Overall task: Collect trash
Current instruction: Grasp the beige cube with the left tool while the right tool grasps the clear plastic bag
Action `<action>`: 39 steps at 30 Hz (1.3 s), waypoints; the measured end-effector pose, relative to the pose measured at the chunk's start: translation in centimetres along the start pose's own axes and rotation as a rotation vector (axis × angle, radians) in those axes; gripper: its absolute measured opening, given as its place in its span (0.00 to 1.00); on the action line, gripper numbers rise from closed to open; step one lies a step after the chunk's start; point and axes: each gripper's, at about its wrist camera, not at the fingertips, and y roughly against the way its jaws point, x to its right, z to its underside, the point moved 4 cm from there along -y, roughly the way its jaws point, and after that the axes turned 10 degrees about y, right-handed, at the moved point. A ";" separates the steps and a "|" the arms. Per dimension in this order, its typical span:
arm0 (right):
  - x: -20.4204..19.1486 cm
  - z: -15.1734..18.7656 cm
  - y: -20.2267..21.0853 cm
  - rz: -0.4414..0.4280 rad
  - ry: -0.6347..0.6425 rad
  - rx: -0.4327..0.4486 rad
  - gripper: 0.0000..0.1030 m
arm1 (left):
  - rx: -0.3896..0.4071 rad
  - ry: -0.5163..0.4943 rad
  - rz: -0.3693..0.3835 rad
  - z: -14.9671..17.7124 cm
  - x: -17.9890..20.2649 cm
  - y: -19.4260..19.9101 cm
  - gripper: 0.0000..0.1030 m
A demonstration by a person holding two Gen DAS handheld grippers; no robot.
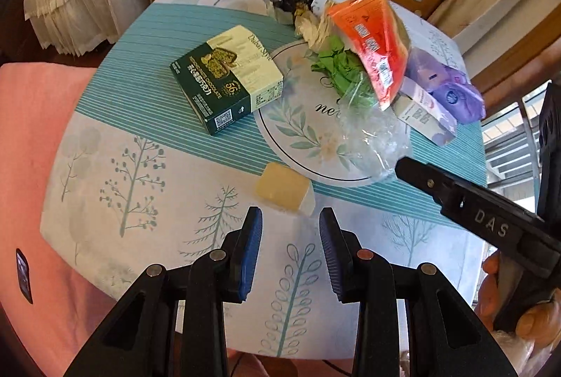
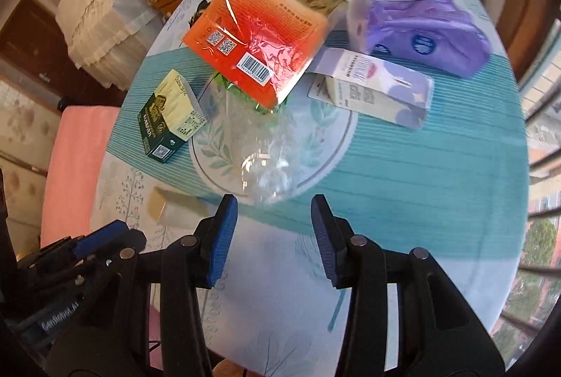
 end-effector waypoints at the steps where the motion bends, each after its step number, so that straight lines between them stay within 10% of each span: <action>1: 0.0 -0.5 -0.7 -0.009 0.003 -0.007 0.39 | -0.010 0.012 -0.007 -0.3 0.0 -0.6 0.33; 22: -2.3 -2.6 -5.6 -0.150 0.071 -0.015 0.40 | -0.039 0.064 0.026 -2.8 0.5 -6.5 0.33; 26: -2.5 -2.1 -5.2 -0.163 0.067 -0.012 0.36 | -0.029 0.065 0.053 -3.0 0.9 -6.6 0.01; 34: -2.0 -1.2 -3.7 -0.167 0.064 -0.007 0.35 | -0.055 0.107 0.061 -2.9 -0.8 -7.0 0.02; 39: -1.7 -0.8 -3.3 -0.173 0.053 -0.008 0.35 | -0.042 0.115 0.053 -3.8 -0.9 -6.4 0.51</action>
